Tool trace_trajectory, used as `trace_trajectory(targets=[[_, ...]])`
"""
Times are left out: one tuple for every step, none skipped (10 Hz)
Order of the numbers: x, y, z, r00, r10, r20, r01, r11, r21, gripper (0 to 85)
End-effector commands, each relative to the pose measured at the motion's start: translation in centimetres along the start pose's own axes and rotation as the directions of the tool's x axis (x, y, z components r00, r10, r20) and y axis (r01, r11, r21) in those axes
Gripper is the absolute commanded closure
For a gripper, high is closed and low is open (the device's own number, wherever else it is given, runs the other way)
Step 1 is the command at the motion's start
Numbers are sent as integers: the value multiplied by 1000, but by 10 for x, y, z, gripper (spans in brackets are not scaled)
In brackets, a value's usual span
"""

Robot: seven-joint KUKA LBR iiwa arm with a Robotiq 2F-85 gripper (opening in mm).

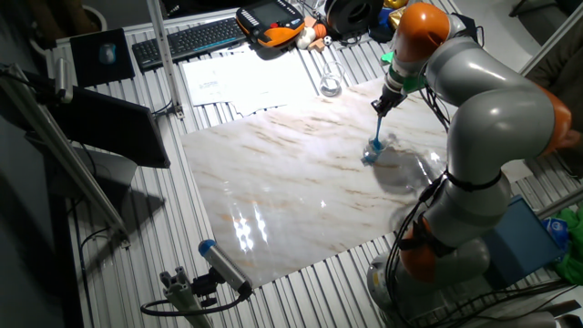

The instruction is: Stir the beaker with a glass rod

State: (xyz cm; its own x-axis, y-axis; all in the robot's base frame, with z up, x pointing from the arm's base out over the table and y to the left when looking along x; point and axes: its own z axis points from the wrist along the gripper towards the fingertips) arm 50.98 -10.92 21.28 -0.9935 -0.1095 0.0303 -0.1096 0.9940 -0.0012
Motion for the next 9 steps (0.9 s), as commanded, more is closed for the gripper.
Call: trace_trajectory(targets=[[-2, 1, 0, 1000, 7, -1, -7, 1000, 5, 850], [-2, 1, 0, 1000, 7, 2, -7, 1000, 5, 850], [-2, 1, 0, 1000, 3, 2, -3, 1000, -3, 850], [-2, 1, 0, 1000, 3, 1, -3, 1000, 0, 850], [-2, 1, 0, 1000, 10, -3, -10, 1000, 12, 850], [-2, 1, 0, 1000, 12, -27, -12, 1000, 10, 850], [-2, 1, 0, 999, 8, -43, -7, 1000, 13, 850], [-2, 1, 0, 998, 1, -57, 0, 1000, 23, 850], [-2, 1, 0, 998, 2, -66, 0, 1000, 27, 850]])
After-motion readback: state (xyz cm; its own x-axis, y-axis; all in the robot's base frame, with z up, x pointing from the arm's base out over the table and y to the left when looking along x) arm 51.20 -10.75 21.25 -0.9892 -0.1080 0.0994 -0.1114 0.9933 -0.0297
